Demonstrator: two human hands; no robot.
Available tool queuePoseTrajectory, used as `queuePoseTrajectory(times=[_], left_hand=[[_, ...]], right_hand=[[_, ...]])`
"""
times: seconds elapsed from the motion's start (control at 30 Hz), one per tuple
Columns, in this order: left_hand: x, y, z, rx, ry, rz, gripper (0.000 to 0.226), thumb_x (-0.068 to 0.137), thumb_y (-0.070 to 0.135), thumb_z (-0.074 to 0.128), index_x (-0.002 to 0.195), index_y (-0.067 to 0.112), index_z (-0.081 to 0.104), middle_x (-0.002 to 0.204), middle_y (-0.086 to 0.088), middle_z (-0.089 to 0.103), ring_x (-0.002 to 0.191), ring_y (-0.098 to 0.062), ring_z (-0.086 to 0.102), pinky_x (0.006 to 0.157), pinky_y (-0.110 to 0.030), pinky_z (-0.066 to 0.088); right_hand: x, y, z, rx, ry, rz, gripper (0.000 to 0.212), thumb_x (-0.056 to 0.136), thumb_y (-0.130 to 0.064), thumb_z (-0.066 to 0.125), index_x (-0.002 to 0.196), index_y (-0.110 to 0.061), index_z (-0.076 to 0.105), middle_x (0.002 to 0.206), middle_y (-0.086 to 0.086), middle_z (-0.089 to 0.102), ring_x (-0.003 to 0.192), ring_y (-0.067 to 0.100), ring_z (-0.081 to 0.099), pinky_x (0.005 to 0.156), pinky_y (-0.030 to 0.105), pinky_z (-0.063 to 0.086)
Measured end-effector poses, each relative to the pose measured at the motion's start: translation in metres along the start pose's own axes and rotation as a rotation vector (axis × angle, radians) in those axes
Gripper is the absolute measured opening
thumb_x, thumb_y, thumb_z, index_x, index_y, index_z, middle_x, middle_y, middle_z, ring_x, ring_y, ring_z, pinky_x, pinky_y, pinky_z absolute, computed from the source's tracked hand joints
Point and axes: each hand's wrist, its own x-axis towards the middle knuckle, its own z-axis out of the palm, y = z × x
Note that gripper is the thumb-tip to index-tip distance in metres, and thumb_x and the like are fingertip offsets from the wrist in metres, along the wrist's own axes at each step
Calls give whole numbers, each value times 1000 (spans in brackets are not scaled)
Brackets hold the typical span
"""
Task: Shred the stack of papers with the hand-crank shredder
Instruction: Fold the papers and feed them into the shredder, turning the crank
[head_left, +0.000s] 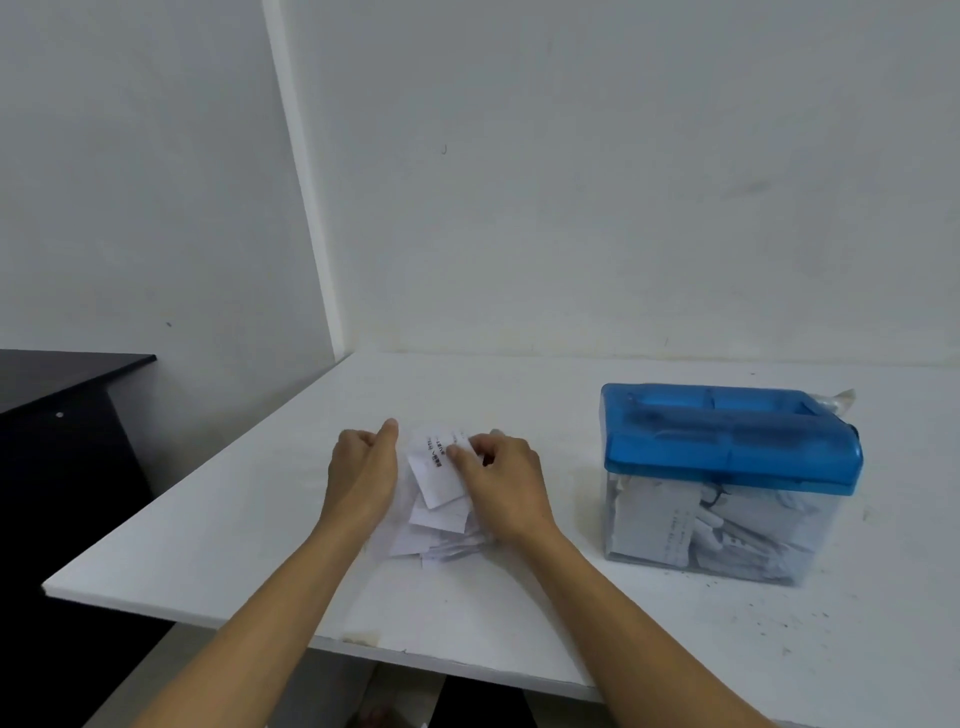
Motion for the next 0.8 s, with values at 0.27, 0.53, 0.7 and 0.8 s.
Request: queuePoseTrajectory(times=[0.27, 0.53, 0.7, 0.8], left_hand=[[-7, 50, -16, -425, -387, -74, 44, 101, 47, 54, 108, 10, 74, 103, -12, 77, 91, -24, 72, 92, -42, 55], [-21, 109, -10, -873, -381, -45, 25, 90, 17, 73, 114, 13, 71, 107, -6, 77, 98, -20, 74, 78, -34, 61], [-31, 138, 7, -950, -413, 24, 26, 91, 14, 71, 117, 10, 70, 111, -6, 76, 104, -23, 73, 87, -41, 59], [-38, 152, 17, -969, -467, 50, 27, 92, 12, 70, 119, 9, 69, 111, -6, 76, 103, -22, 73, 84, -41, 61]], right_hand=[[-3, -51, -22, 141, 18, -179, 23, 98, -29, 57, 92, -11, 70, 98, -1, 65, 90, 9, 61, 66, 16, 46], [-8, -87, -63, 19, 253, -254, 22, 98, -36, 59, 111, -20, 68, 106, -8, 45, 86, 1, 55, 64, 10, 49], [-15, -87, -92, 8, 267, -249, 13, 96, -19, 59, 108, -23, 58, 107, -7, 59, 88, 5, 58, 62, 11, 43], [-18, -86, -116, 69, 228, -173, 25, 91, -11, 62, 108, -23, 48, 101, -7, 61, 77, 4, 60, 52, 11, 42]])
